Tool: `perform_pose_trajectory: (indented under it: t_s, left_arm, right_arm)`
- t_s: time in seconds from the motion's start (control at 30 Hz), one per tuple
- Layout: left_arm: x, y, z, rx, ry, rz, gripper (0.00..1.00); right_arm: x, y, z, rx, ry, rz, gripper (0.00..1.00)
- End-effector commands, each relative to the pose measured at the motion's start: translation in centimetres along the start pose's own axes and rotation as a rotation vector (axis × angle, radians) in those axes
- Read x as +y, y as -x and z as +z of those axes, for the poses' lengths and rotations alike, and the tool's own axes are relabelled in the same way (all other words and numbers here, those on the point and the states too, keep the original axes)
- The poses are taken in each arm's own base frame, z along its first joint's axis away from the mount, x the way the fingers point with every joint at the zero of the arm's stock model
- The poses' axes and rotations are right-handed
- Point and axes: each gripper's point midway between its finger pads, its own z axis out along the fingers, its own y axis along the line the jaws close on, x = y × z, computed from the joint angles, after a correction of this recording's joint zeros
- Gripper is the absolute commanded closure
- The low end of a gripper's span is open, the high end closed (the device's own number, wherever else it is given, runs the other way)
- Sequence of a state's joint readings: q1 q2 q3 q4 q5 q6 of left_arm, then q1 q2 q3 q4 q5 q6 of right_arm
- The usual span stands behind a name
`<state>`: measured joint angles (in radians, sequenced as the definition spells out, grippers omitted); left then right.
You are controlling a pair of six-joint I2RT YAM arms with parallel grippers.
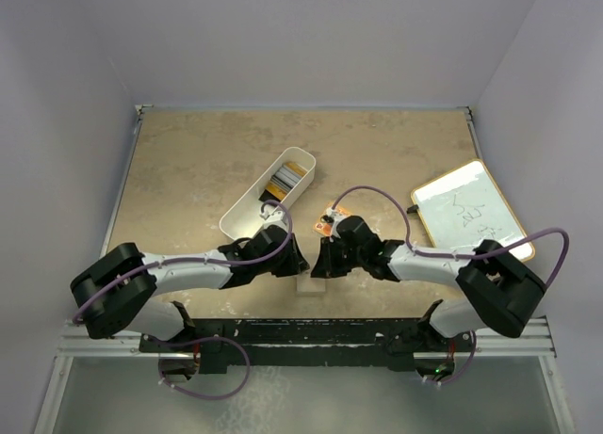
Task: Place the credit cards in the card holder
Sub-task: Close the card holder at the center of the board.
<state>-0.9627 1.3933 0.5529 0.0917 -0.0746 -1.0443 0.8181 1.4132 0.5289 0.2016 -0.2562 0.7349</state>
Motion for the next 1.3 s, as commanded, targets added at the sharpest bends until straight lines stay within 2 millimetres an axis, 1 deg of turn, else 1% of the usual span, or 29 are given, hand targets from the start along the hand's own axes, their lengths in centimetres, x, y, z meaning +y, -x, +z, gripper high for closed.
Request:
perform_pose_trajectory:
  t_s: [0.0, 0.13, 0.27, 0.37, 0.43, 0.5, 0.57, 0.73, 0.87, 1.0, 1.27]
  left_arm:
    - [-0.9, 1.0, 0.3, -0.036, -0.025, -0.023, 0.73]
    - [-1.0, 1.0, 0.3, -0.036, -0.028, -0.024, 0.69]
    - [-1.0, 1.1, 0.1, -0.045, -0.029, -0.025, 0.67]
    - [-0.9, 1.1, 0.3, -0.048, -0.029, -0.033, 0.68]
    - [-0.9, 0.9, 0.5, -0.041, -0.031, -0.034, 0.74]
    - [-0.7, 0.9, 0.6, -0.041, -0.024, -0.035, 0.85]
    - [-0.6, 1.1, 0.5, -0.047, -0.014, -0.037, 0.91]
    - [0.0, 1.4, 0.4, -0.065, 0.016, -0.042, 0.93]
    - [0.2, 1.5, 0.4, -0.069, 0.024, -0.045, 0.94]
    - [0.5, 1.4, 0.5, -0.067, 0.028, -0.048, 0.94]
    - [0.5, 1.4, 0.5, -0.065, 0.028, -0.047, 0.94]
  right_arm:
    - [-2.3, -0.7, -0.4, -0.015, -0.093, 0.006, 0.86]
    - [-1.5, -0.1, -0.9, -0.055, -0.058, 0.023, 0.85]
    - [-0.9, 0.1, -1.0, -0.066, -0.034, 0.033, 0.85]
    - [0.0, 0.5, -1.3, -0.082, 0.005, 0.043, 0.85]
    - [0.8, 0.9, -1.4, -0.098, 0.044, 0.055, 0.84]
    - [1.4, 1.1, -1.3, -0.111, 0.081, 0.078, 0.84]
    - [1.8, 1.1, -1.2, -0.119, 0.110, 0.099, 0.84]
    - [2.4, 1.4, -1.1, -0.138, 0.147, 0.137, 0.81]
    - [3.2, 1.7, -1.1, -0.145, 0.189, 0.163, 0.78]
    - [3.6, 1.9, -1.0, -0.154, 0.210, 0.197, 0.76]
    - [3.9, 1.9, -0.4, -0.142, 0.209, 0.212, 0.77]
